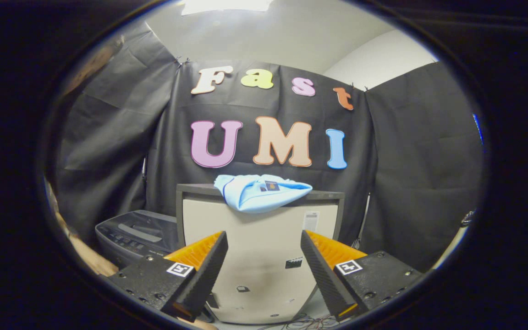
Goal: Put the clothes into the washing machine and then close the washing machine lid.
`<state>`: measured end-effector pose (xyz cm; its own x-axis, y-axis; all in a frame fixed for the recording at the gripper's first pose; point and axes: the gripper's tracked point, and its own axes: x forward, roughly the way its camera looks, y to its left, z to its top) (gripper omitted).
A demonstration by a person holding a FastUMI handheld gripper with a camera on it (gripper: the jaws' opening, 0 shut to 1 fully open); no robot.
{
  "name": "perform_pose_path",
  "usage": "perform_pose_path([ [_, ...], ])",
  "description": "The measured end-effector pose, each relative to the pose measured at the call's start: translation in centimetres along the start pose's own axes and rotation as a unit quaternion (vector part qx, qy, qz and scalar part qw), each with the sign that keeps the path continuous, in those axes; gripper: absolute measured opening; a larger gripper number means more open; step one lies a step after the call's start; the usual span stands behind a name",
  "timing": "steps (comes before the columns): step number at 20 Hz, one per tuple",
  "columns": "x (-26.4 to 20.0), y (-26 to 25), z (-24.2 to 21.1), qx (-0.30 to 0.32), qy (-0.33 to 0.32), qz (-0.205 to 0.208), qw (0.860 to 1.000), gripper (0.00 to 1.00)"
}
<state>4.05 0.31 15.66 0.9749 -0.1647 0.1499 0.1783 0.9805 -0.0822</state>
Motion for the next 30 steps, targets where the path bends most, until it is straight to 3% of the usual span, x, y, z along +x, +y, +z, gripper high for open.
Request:
perform_pose_path([
  [6,4.4,-1.4,4.3,0.023,0.0,-0.026,0.999,0.96],
  [13,14.4,1.3,9.0,0.021,0.026,0.016,0.999,0.97],
  [21,24.7,1.4,3.8,0.022,0.131,0.002,0.991,0.97],
  [24,26.3,2.8,2.9,0.041,0.142,0.019,0.989,0.97],
  [28,26.9,3.3,-0.2,0.002,0.199,0.022,0.98,0.97],
  [30,27.1,3.5,-0.1,0.007,0.197,0.021,0.98,0.96],
])
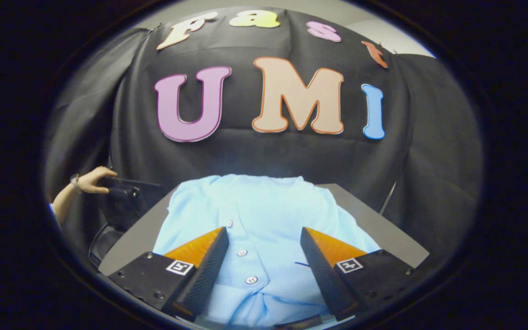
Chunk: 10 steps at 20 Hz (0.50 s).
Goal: Put the clothes into the washing machine and then close the washing machine lid.
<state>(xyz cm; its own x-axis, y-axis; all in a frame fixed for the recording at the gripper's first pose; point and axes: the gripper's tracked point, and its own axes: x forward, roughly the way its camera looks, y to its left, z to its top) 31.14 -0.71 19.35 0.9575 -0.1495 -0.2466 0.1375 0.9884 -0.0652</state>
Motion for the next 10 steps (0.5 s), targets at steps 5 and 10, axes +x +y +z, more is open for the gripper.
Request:
perform_pose_path([
  [5,0.3,1.1,-0.3,0.023,0.014,0.02,0.999,0.84],
  [10,0.3,2.1,-0.5,0.029,0.017,0.022,0.999,0.41],
])
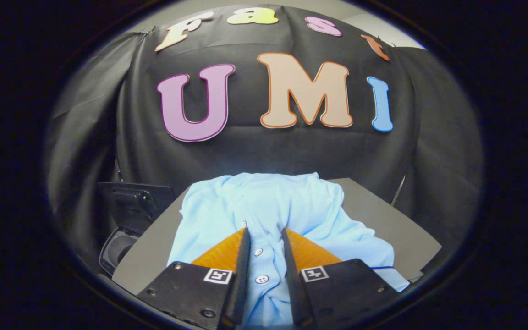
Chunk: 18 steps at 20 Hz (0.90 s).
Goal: Put the clothes into the washing machine and then close the washing machine lid.
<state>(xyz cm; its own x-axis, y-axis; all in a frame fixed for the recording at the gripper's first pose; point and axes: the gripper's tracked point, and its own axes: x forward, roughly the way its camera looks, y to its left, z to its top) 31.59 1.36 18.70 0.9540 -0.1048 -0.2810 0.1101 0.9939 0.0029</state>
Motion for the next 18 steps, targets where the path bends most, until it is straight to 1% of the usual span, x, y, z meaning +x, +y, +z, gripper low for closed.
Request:
perform_pose_path([
  [2,-0.1,0.3,0.0,0.024,-0.003,-0.002,1.0,0.31],
  [5,-0.4,1.2,0.0,0.043,-0.014,0.0,0.999,0.18],
  [10,-1.1,3.6,-0.1,0.02,-0.035,0.008,0.999,0.16],
  [13,-1.8,6.6,0.2,0.025,-0.043,0.028,0.998,0.15],
  [15,-2.2,9.4,0.5,0.027,-0.053,0.05,0.997,0.13],
  [18,-3.1,15.0,1.3,0.041,-0.068,0.109,0.991,0.13],
])
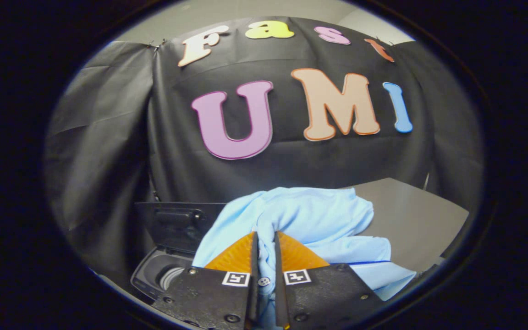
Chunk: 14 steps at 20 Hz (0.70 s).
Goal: Put the clothes into the washing machine and then close the washing machine lid.
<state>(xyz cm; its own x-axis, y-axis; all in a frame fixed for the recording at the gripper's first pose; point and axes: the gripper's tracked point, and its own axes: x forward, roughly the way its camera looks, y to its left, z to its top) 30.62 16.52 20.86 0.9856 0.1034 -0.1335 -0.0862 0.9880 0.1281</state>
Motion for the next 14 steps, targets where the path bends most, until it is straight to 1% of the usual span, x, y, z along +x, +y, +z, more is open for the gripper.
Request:
perform_pose_path([
  [2,0.3,3.9,-0.1,0.004,-0.002,0.037,0.999,0.13],
  [4,0.5,7.5,-0.5,-0.003,-0.002,0.066,0.998,0.13],
  [7,1.2,11.9,-1.8,-0.026,0.004,0.095,0.995,0.13],
  [9,1.7,14.5,-3.3,-0.027,0.016,0.118,0.992,0.13],
  [12,2.9,16.9,-6.1,-0.035,0.043,0.139,0.989,0.14],
  [14,3.8,17.9,-8.6,-0.033,0.082,0.149,0.985,0.15],
])
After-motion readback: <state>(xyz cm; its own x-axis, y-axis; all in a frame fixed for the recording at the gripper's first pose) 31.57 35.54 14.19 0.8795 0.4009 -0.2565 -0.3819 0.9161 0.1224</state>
